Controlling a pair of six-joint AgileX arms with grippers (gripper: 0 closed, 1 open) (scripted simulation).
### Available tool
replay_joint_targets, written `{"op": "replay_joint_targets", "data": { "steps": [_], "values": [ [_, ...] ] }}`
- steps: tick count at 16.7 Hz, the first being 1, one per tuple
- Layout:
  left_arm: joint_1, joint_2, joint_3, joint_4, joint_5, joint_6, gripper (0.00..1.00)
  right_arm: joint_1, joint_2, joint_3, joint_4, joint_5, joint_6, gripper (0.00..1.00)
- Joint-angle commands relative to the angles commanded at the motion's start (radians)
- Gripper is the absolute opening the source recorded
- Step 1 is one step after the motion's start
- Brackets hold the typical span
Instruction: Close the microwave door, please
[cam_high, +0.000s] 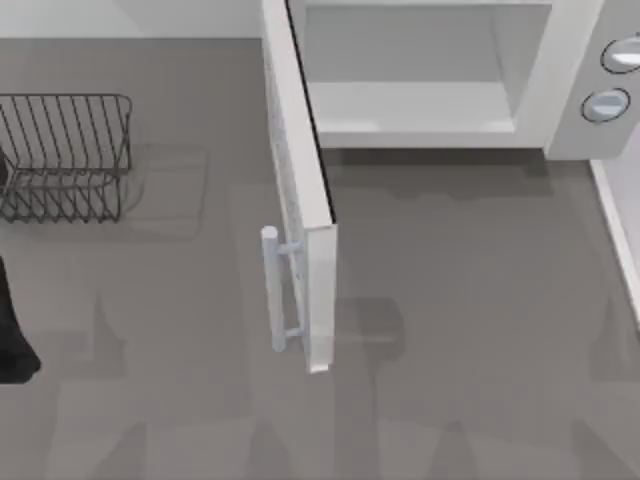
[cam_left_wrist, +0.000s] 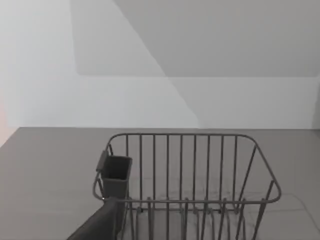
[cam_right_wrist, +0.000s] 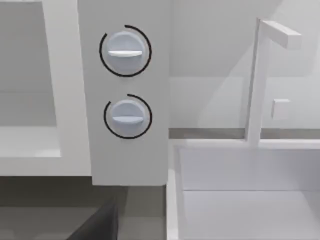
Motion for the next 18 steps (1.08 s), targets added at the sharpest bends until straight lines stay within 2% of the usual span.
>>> {"op": "replay_joint_targets", "data": {
  "steps": [4,8,13,18],
  "values": [
    [-0.01,0.029,0.024,-0.022,0.007,0.013,1.0,0.0,0.0,0.0,0.0,0.0,0.0,1.0],
    [-0.055,0.191,0.167,-0.148,0.042,0.092,1.0,0.0,0.0,0.0,0.0,0.0,0.0,1.0],
    [-0.135,0.536,0.477,-0.423,0.106,0.262,1.0,0.0,0.0,0.0,0.0,0.0,0.0,1.0],
    [-0.225,0.956,0.878,-0.767,0.19,0.47,1.0,0.0,0.0,0.0,0.0,0.0,0.0,1.0]
  ]
}}
